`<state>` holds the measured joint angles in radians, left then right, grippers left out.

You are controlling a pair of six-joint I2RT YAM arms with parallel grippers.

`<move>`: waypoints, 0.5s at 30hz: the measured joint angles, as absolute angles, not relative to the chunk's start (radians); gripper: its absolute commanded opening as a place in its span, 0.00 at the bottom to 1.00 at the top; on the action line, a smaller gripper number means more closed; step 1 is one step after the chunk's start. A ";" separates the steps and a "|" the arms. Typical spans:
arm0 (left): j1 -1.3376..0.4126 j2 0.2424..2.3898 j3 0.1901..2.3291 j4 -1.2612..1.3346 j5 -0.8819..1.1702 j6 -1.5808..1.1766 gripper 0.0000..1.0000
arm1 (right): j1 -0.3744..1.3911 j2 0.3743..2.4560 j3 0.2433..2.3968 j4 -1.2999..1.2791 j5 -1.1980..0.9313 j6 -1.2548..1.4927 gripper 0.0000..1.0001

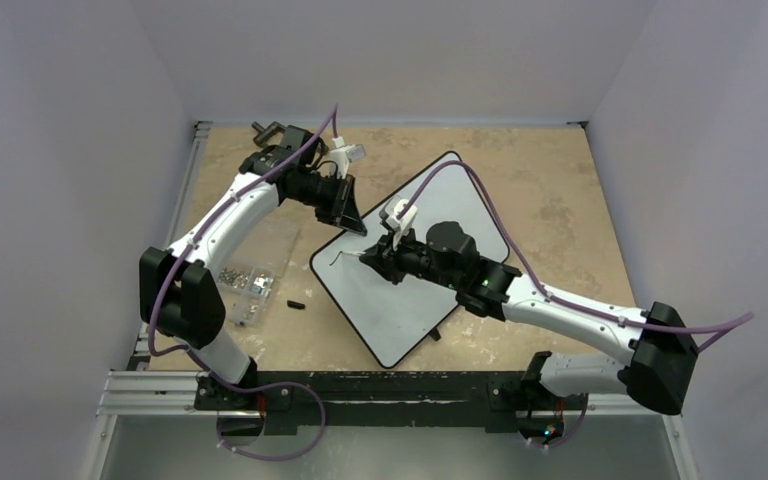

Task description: Write a sentence on the whiteboard

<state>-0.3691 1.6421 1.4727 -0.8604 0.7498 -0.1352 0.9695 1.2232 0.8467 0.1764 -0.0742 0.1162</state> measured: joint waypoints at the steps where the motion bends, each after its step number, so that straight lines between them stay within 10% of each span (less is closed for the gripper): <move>1: -0.369 1.642 1.473 -0.860 0.748 -0.135 0.00 | 0.970 1.223 0.847 0.176 -0.072 0.117 0.00; 15: -0.376 1.626 1.473 -0.862 0.740 -0.139 0.00 | 0.968 1.164 0.847 0.117 -0.124 0.110 0.00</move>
